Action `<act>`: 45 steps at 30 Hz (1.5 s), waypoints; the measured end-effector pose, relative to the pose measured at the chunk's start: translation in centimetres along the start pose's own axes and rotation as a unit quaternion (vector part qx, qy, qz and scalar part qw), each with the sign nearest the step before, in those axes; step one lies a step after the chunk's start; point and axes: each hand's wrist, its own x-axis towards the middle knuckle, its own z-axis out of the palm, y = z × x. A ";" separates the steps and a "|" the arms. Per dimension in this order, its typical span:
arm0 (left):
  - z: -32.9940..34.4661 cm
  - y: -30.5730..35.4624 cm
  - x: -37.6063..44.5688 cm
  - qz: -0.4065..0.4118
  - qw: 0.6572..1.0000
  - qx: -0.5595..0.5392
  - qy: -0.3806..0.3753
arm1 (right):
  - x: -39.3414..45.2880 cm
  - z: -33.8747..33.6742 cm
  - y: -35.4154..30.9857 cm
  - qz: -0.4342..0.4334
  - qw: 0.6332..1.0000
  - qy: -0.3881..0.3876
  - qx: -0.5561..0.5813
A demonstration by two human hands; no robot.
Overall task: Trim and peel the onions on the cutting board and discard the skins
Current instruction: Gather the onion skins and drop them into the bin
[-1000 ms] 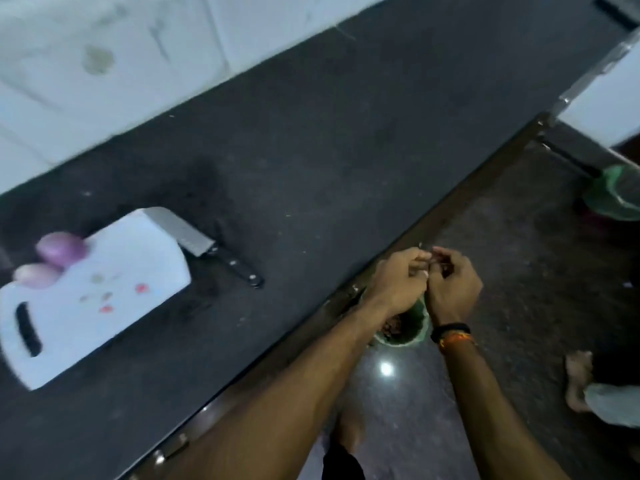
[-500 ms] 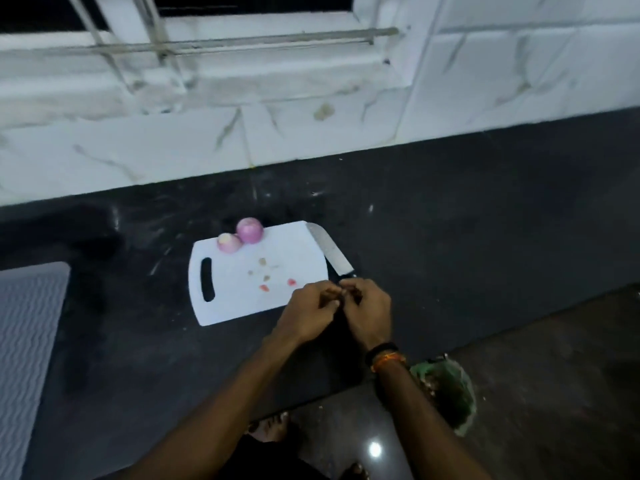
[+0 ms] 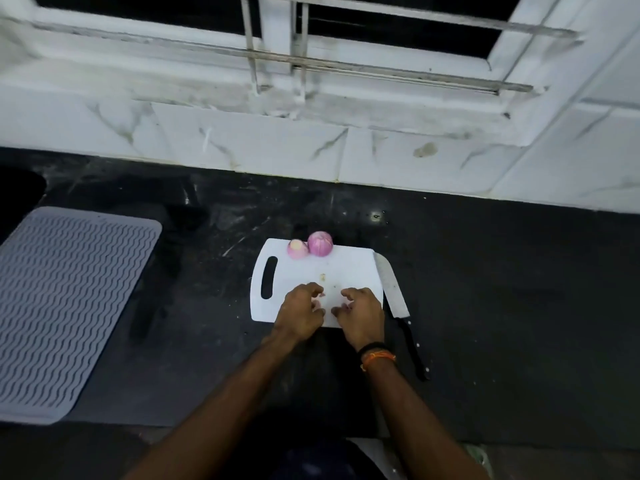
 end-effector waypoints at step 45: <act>0.0 -0.9 3.9 0.023 1.000 0.000 0.018 | 2.9 0.3 -1.1 -0.085 0.992 -0.037 -0.083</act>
